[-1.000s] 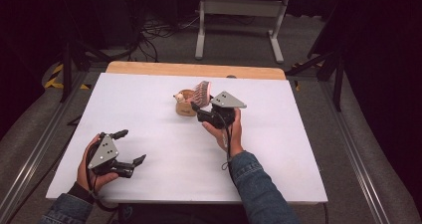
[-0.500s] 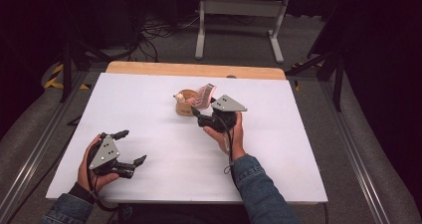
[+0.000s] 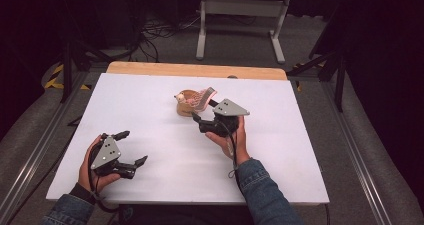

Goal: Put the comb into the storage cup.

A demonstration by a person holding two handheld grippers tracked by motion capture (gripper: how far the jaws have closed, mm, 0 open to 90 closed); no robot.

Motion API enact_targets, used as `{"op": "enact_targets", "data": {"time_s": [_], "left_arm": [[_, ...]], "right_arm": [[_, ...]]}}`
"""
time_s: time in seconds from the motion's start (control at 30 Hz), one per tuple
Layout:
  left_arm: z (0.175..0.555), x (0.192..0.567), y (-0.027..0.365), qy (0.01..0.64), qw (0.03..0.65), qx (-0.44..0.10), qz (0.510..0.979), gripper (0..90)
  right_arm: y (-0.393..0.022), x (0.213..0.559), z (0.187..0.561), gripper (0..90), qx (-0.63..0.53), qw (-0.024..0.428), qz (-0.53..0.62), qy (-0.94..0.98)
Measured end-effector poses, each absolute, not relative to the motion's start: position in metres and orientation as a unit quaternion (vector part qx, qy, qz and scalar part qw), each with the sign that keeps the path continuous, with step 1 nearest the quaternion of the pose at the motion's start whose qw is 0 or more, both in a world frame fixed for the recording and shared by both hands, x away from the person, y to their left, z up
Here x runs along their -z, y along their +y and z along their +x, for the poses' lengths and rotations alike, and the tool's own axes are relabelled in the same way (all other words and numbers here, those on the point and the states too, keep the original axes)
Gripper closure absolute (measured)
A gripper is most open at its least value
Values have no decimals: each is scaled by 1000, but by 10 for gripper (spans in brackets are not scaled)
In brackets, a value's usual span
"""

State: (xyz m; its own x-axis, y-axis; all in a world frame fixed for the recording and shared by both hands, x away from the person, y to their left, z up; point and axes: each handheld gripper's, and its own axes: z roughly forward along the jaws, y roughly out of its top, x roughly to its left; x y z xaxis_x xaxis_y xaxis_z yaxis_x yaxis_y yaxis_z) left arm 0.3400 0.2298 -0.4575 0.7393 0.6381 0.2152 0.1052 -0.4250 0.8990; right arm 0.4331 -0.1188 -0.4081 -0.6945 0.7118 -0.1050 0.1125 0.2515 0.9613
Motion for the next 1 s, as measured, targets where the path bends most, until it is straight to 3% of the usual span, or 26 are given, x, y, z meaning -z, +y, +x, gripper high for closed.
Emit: {"op": "enact_targets", "data": {"time_s": [1.0], "left_arm": [[341, 455, 228, 225, 485, -279, 797, 46]], "right_arm": [[-139, 408, 429, 252, -531, 280, 286, 747]]}}
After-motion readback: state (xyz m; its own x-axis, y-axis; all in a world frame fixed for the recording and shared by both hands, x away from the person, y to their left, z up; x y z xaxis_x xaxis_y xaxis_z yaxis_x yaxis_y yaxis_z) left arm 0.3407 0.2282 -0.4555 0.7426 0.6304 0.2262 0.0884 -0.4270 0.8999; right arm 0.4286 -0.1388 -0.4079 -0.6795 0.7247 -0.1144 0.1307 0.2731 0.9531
